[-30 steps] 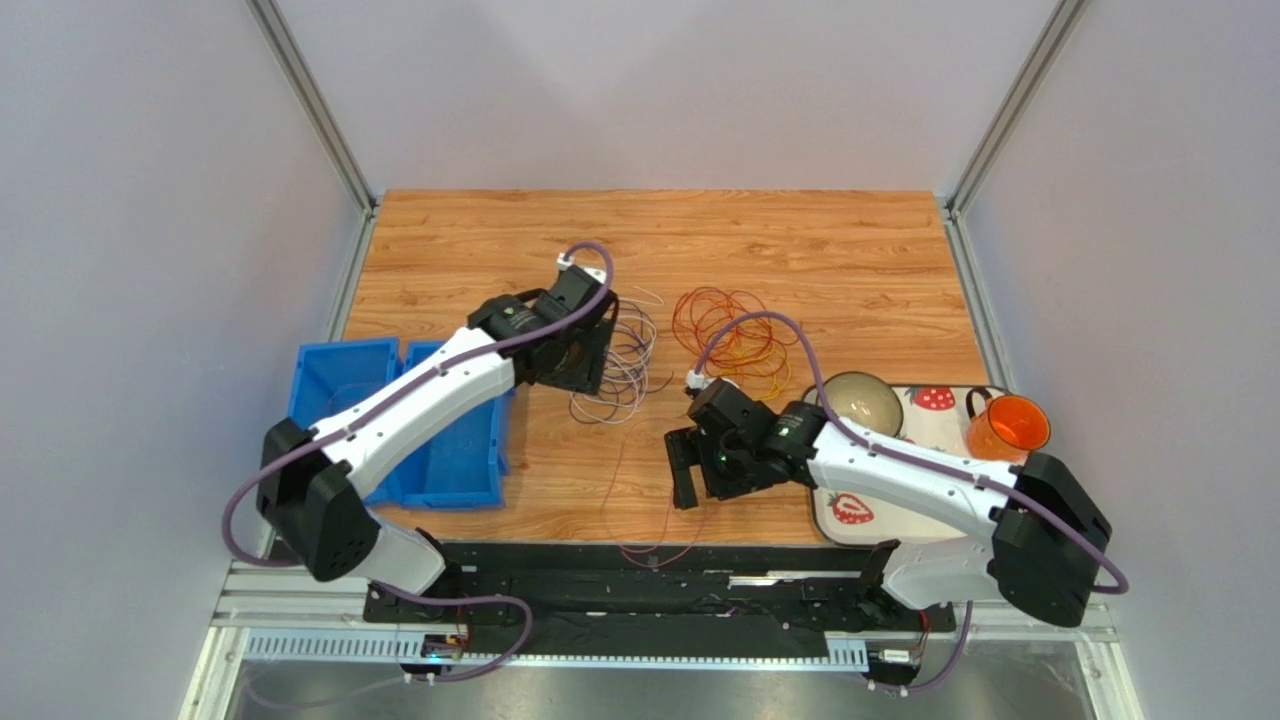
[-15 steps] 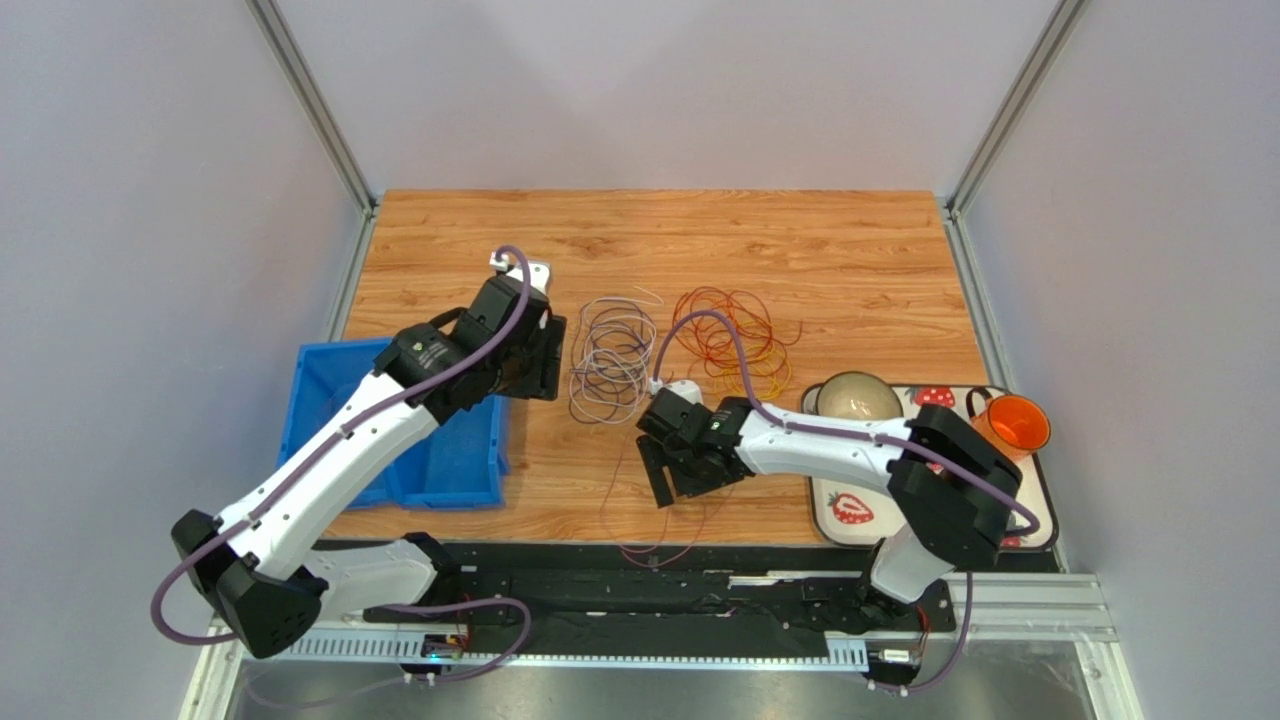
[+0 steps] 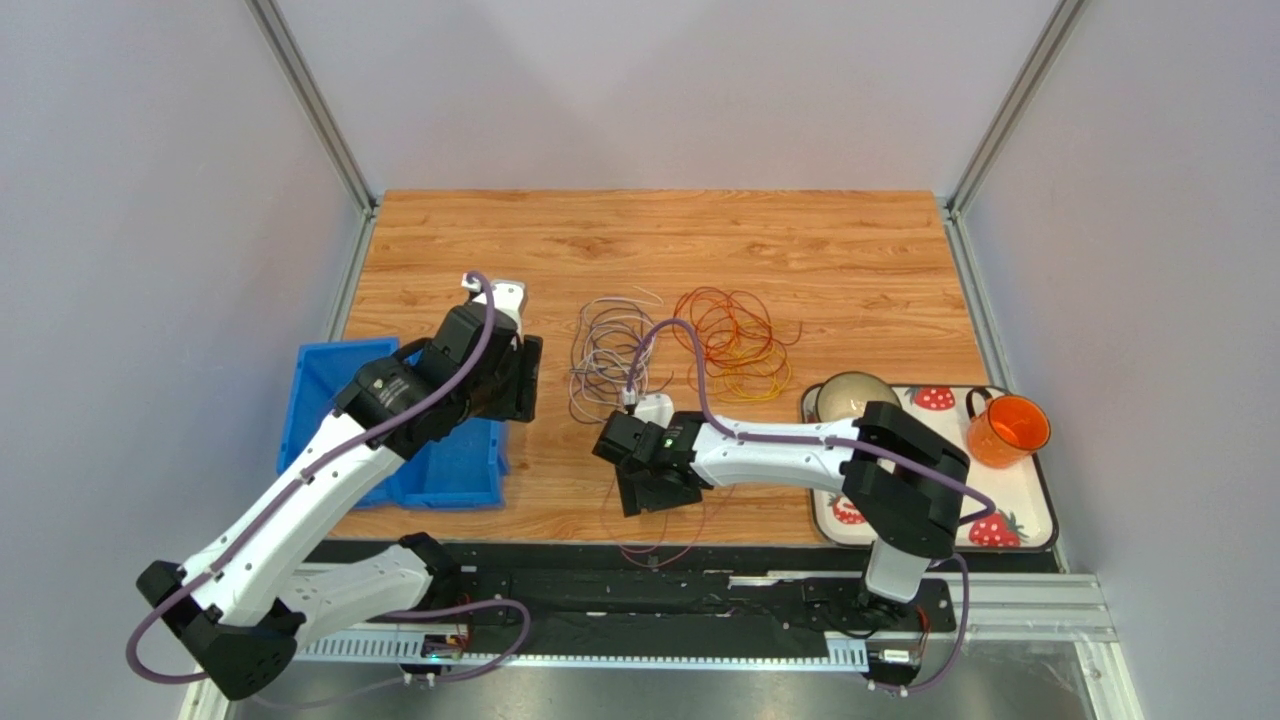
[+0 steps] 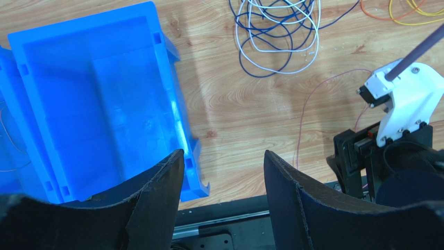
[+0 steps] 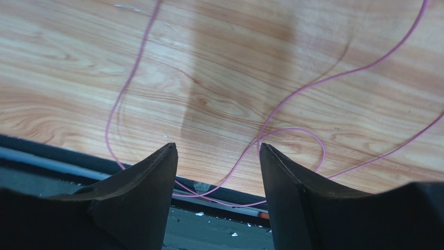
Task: Untangle the cables
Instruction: Place the cable at the corner of the board, then pick up the cable at the corner of the board.
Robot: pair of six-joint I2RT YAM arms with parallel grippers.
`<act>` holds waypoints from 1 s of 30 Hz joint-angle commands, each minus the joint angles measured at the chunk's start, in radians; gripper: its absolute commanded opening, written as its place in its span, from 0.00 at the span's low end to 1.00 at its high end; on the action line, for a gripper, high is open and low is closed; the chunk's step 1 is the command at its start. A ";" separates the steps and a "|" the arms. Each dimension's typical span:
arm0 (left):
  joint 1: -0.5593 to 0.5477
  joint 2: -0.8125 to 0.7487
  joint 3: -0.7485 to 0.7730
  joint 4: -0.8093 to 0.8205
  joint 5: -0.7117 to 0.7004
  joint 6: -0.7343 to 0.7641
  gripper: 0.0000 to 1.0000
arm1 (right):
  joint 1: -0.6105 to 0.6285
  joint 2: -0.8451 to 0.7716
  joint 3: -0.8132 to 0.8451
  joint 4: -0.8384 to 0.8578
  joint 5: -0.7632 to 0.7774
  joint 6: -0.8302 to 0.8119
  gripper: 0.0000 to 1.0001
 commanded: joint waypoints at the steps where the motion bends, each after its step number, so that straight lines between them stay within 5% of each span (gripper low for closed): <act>1: 0.005 -0.084 -0.035 0.013 0.010 0.032 0.66 | 0.004 0.006 -0.012 -0.023 0.065 0.130 0.63; 13: 0.005 -0.169 -0.126 0.060 0.019 0.040 0.65 | 0.004 0.032 -0.009 -0.054 0.107 0.175 0.54; 24: 0.004 -0.180 -0.139 0.077 0.013 0.048 0.64 | 0.009 0.041 -0.099 0.015 0.117 0.205 0.20; 27: 0.005 -0.177 -0.141 0.077 0.012 0.046 0.64 | 0.009 0.061 -0.098 0.004 0.125 0.204 0.00; 30: 0.005 -0.178 -0.141 0.077 0.013 0.043 0.64 | 0.009 0.064 -0.087 -0.003 0.144 0.193 0.00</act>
